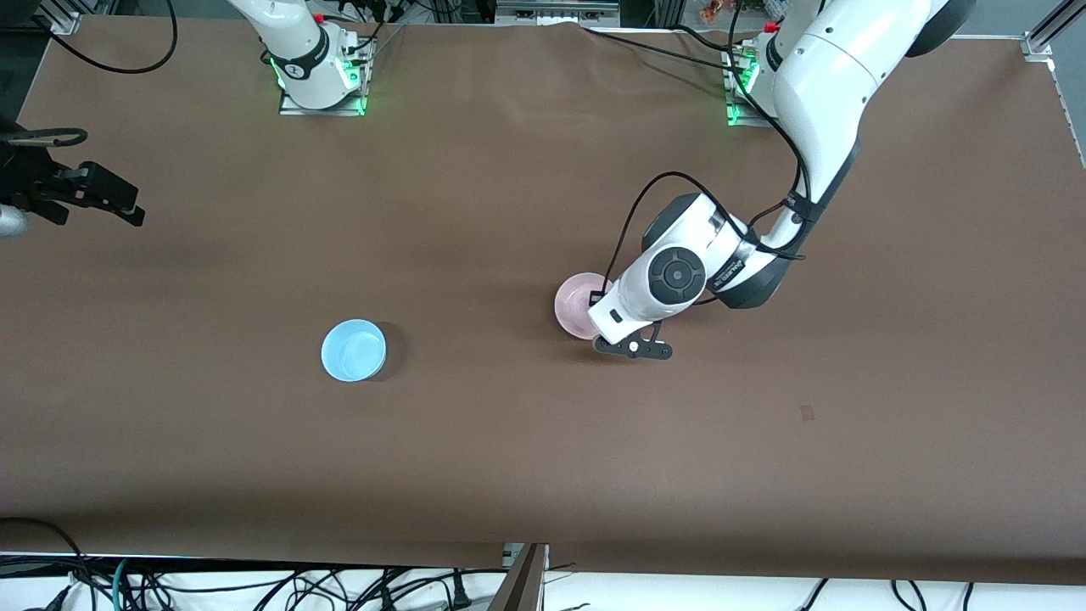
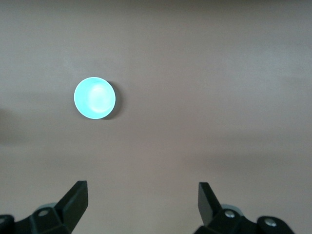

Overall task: Stack pink and blue bowls on white bowl
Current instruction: 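Lower the pink bowl into the white bowl and open the left gripper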

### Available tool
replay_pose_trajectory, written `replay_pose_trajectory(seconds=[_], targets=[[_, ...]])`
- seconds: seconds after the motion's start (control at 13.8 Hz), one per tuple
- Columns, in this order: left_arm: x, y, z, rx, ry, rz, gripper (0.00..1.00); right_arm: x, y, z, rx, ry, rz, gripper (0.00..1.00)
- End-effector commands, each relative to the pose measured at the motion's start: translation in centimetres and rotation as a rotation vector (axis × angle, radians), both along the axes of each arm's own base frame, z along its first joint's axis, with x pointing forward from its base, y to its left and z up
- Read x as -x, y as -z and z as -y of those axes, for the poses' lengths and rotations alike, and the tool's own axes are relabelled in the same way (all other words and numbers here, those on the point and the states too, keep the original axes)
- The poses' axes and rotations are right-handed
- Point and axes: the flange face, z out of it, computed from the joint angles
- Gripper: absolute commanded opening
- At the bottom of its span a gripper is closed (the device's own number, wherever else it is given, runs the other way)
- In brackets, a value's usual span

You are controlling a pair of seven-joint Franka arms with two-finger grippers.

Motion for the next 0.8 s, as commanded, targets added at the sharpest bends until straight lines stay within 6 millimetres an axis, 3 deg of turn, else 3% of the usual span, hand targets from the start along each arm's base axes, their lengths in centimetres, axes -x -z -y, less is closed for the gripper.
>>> replay_pose_trajectory(seconds=[0.0,0.36,0.44,0.51,0.58,0.73], targets=[[-0.1,-0.1,0.4,-0.019,0.003,0.024,0.00,0.2,-0.7,0.0,0.031,-0.011,-0.002,1.00],[-0.1,0.2,0.3,-0.020,0.001,0.020,0.00,0.2,-0.7,0.0,0.030,-0.011,-0.002,1.00],[-0.1,0.2,0.3,-0.019,0.003,0.021,0.14,0.2,-0.7,0.0,0.030,-0.011,-0.002,1.00],[-0.1,0.2,0.3,-0.019,0.006,0.021,0.75,0.2,-0.7,-0.1,0.030,-0.012,-0.002,1.00],[-0.4,0.0,0.0,-0.018,0.011,0.022,1.00,0.2,-0.8,-0.2,0.031,-0.014,-0.001,1.00],[-0.4,-0.7,-0.1,-0.020,0.008,0.023,1.00,0.3,-0.7,-0.2,0.031,-0.014,-0.005,1.00]])
